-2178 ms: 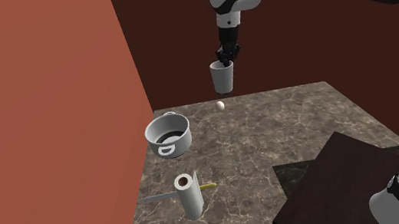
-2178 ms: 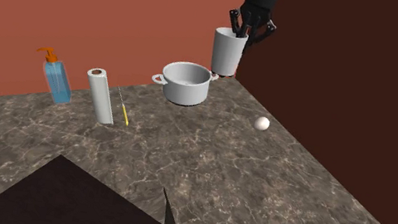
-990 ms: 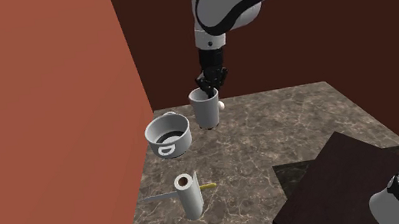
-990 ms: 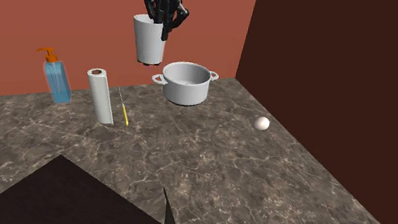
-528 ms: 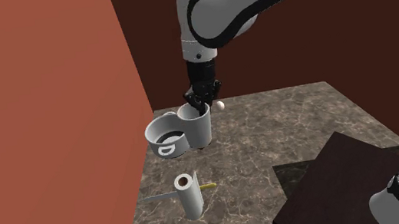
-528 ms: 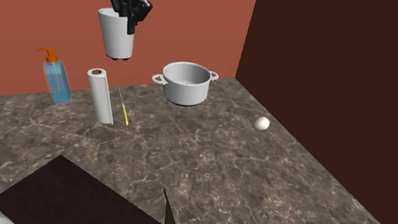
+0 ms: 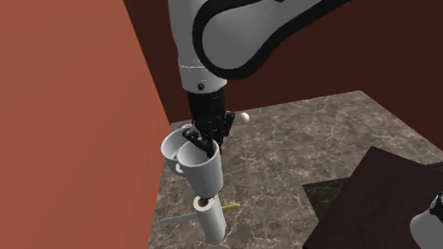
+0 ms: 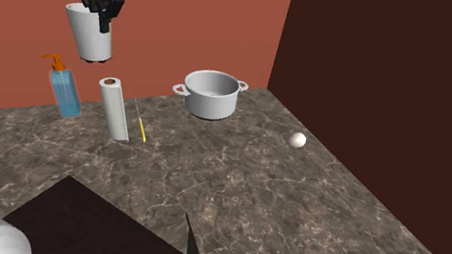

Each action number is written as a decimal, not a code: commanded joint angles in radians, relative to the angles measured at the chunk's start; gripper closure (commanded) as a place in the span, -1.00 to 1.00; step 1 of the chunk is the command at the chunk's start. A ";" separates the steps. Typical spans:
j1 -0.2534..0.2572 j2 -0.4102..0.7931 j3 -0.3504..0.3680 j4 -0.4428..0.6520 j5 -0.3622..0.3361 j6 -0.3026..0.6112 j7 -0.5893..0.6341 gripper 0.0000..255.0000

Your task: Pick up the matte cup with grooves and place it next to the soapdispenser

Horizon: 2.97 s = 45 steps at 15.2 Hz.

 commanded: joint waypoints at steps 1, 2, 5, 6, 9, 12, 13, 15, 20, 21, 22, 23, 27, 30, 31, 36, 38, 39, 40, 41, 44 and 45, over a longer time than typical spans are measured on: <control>0.024 0.006 0.024 0.005 -0.004 0.007 0.051 1.00; 0.037 0.013 0.036 0.012 -0.007 0.009 0.077 1.00; 0.074 0.038 0.070 0.039 -0.021 0.013 0.154 1.00; 0.086 0.048 0.081 0.051 -0.026 0.014 0.180 1.00; 0.126 0.084 0.113 0.092 -0.047 0.014 0.259 1.00; 0.168 0.130 0.141 0.145 -0.075 0.010 0.339 1.00; 0.183 0.147 0.149 0.165 -0.085 0.007 0.366 1.00; 0.214 0.184 0.165 0.209 -0.107 0.001 0.419 1.00; 0.302 0.292 0.192 0.345 -0.171 -0.030 0.548 1.00; 0.322 0.317 0.195 0.377 -0.185 -0.038 0.573 1.00; 0.334 0.331 0.196 0.396 -0.192 -0.043 0.586 1.00; 0.334 0.334 0.195 0.386 -0.194 -0.031 0.587 1.00; 0.335 0.347 0.192 0.351 -0.200 0.017 0.588 1.00; 0.336 0.360 0.189 0.326 -0.206 0.053 0.590 1.00; 0.337 0.364 0.188 0.319 -0.208 0.064 0.591 1.00; 0.340 0.389 0.182 0.285 -0.220 0.122 0.596 1.00; 0.342 0.401 0.179 0.273 -0.226 0.144 0.598 1.00; 0.343 0.406 0.178 0.268 -0.228 0.155 0.599 1.00; 0.344 0.413 0.176 0.262 -0.231 0.166 0.600 1.00; 0.345 0.419 0.175 0.257 -0.234 0.177 0.602 1.00; 0.349 0.439 0.169 0.243 -0.243 0.210 0.606 1.00; 0.350 0.445 0.167 0.239 -0.247 0.220 0.607 1.00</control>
